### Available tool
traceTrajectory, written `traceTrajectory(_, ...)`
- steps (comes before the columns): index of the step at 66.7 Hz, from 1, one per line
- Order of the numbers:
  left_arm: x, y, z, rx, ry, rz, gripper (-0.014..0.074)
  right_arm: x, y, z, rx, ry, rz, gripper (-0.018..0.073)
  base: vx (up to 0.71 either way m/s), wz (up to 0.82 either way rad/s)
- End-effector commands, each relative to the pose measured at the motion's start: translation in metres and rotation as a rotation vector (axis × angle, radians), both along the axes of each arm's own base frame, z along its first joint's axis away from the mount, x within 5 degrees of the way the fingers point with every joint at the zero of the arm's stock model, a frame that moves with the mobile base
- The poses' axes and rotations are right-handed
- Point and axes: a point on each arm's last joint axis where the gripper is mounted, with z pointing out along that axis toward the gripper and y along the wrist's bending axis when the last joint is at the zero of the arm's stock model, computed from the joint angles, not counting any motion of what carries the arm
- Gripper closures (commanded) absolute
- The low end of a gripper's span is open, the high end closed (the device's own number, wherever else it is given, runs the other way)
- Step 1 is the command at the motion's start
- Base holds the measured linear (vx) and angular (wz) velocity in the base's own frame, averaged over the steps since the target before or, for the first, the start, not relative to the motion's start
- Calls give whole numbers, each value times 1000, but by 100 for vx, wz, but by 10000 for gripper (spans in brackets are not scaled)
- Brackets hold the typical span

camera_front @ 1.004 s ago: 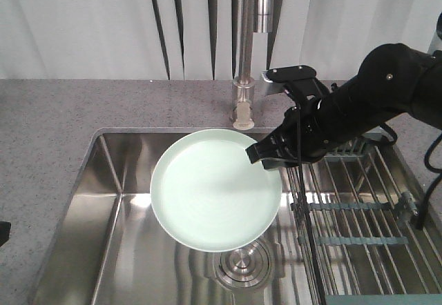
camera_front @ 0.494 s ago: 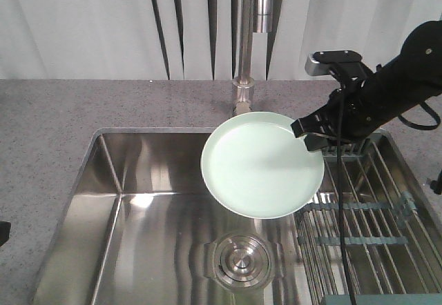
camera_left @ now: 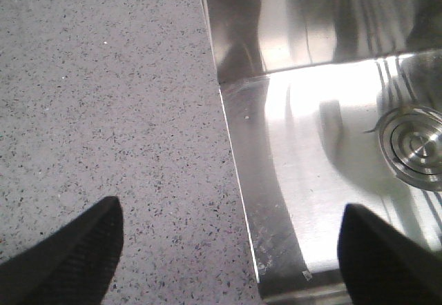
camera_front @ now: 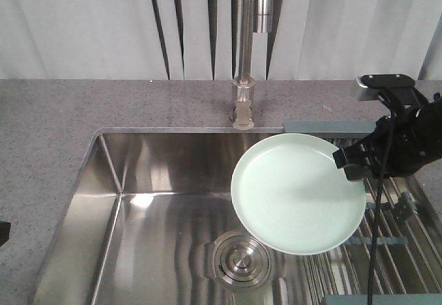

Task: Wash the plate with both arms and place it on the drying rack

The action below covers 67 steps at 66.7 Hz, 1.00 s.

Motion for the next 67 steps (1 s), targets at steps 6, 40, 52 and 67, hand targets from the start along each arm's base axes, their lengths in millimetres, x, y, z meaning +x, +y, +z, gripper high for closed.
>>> traceTrajectory(6, 3, -1, 12, -25, -81, 10, 6, -22, 0, 12, 44, -82, -35, 561, 0, 0)
traceTrajectory(40, 3, -1, 12, -25, -81, 10, 6, -67, 30, -3, 109, -87, -4, 561, 0, 0)
traceTrajectory(52, 3, -1, 12, -25, -81, 10, 6, -65, 51, -5, 144, -103, 20, 561, 0, 0)
traceTrajectory(67, 3, -1, 12, -25, -81, 10, 6, -44, 76, -2, 158, -101, 72, 561, 0, 0)
